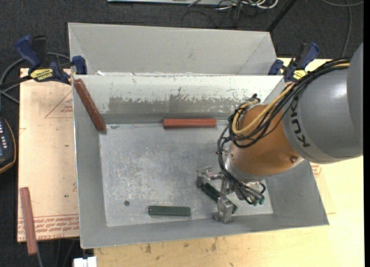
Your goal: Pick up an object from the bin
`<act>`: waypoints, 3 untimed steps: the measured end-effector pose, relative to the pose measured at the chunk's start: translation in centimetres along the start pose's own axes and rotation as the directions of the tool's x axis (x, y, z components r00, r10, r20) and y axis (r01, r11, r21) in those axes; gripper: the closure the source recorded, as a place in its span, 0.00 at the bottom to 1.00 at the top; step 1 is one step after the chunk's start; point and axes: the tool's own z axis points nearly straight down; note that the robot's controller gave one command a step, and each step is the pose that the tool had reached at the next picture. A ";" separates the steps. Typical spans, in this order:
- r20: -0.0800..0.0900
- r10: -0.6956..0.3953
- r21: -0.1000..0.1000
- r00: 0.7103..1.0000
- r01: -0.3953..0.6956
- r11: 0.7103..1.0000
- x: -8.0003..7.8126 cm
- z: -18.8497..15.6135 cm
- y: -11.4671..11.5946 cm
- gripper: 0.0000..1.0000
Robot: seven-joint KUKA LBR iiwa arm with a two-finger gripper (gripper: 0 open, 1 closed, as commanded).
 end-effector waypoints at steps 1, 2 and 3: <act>-0.009 0.019 0.000 1.000 -0.019 1.000 -1.9 0.2 -2.9 0.00; -0.011 0.018 -0.002 1.000 -0.018 1.000 -1.8 0.1 -2.8 1.00; -0.013 0.102 -0.001 0.995 -0.102 0.995 1.5 0.1 -5.6 1.00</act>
Offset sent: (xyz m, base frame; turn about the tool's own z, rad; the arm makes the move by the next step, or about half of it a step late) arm 0.0246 -0.0212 -0.0014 0.0141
